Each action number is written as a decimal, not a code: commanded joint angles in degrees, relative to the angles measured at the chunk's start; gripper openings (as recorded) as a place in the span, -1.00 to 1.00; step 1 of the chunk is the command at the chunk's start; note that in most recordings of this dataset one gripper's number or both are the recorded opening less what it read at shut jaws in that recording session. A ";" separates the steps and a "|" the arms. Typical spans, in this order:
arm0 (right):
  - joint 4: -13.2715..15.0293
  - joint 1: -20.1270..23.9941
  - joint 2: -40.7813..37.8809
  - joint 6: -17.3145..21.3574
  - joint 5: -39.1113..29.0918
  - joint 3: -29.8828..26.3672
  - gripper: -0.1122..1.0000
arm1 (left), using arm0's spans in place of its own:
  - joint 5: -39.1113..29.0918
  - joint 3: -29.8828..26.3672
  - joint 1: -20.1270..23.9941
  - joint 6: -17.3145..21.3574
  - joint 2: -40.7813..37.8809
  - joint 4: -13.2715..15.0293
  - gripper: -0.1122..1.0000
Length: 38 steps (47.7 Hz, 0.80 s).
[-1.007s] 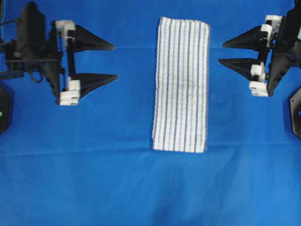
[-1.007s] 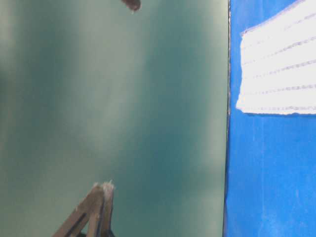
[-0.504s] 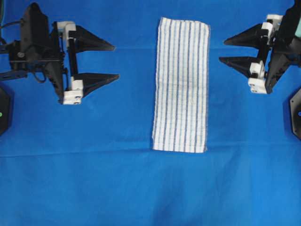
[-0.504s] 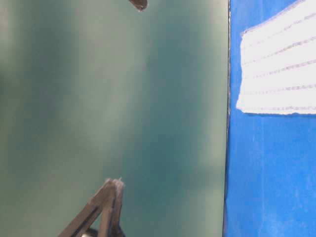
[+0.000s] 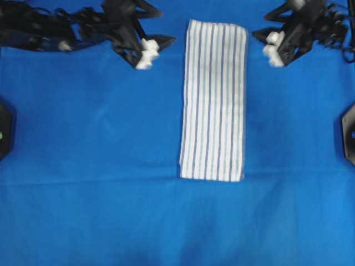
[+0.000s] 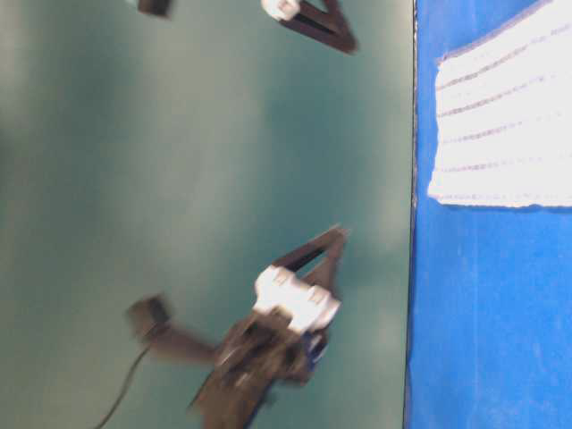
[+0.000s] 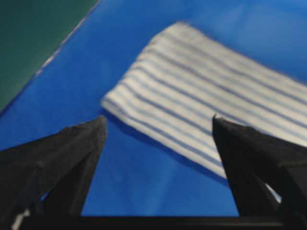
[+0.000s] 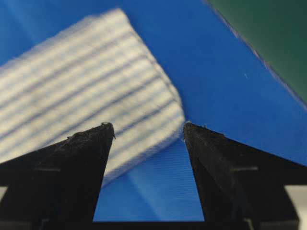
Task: Fold the blue towel.
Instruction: 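Grasp the top corners of the vertical strip with both grippers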
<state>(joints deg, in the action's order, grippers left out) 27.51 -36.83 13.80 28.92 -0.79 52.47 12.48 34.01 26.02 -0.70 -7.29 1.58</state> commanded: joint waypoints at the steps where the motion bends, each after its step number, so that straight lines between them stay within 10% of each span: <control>1: 0.18 -1.23 -5.01 -0.18 1.76 -2.99 0.35 | 0.62 -4.04 1.14 -0.09 -3.60 0.00 0.82; 38: 0.18 -5.98 -22.32 -0.44 7.73 -8.09 0.34 | -0.53 -18.72 4.04 -0.26 -21.53 0.09 0.78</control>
<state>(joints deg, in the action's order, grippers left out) 27.60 -42.63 -8.79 28.56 6.77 45.09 12.22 16.61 29.97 -0.79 -30.06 1.58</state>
